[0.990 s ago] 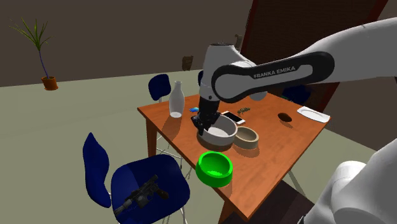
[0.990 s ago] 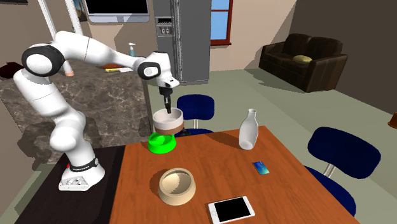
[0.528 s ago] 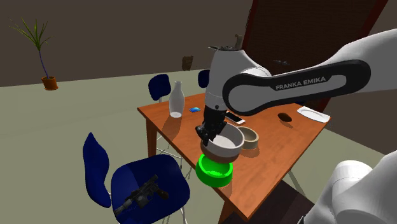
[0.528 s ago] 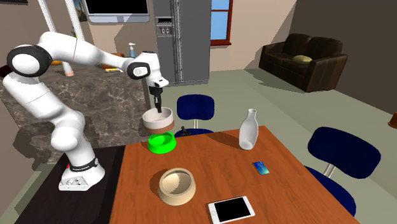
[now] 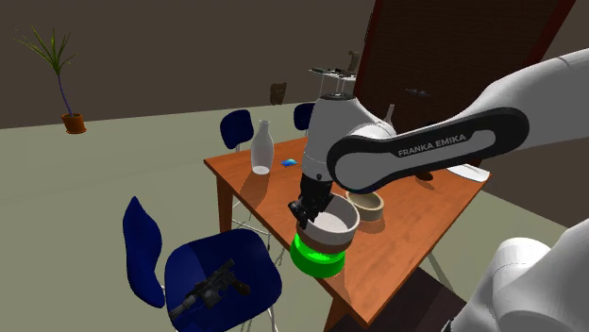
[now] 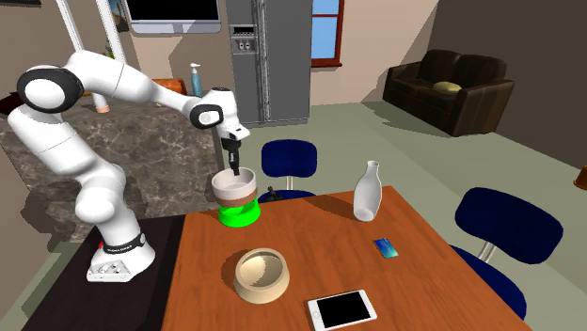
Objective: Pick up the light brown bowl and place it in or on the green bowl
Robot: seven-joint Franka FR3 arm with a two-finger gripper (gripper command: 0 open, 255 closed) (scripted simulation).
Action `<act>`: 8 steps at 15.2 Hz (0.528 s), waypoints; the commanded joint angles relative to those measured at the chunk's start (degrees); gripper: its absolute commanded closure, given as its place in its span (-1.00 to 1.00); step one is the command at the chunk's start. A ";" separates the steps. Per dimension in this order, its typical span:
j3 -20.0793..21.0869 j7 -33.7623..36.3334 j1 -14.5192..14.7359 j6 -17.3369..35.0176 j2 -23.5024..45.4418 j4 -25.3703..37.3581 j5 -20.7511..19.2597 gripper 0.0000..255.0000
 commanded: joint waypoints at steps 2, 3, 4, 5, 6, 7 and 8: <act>0.20 0.27 -0.06 2.46 1.20 -1.20 -0.22 1.00; 0.26 0.36 -0.08 3.31 1.62 -1.64 -0.29 1.00; 0.32 0.46 -0.11 4.16 2.05 -2.06 -0.38 1.00; 0.38 0.56 -0.14 5.01 2.49 -2.48 -0.47 1.00; 0.45 0.67 -0.17 5.87 2.96 -2.88 -0.57 1.00; 0.51 0.78 -0.20 6.72 3.43 -3.27 -0.68 1.00; 0.58 0.91 -0.24 7.66 3.98 -3.68 -0.81 1.00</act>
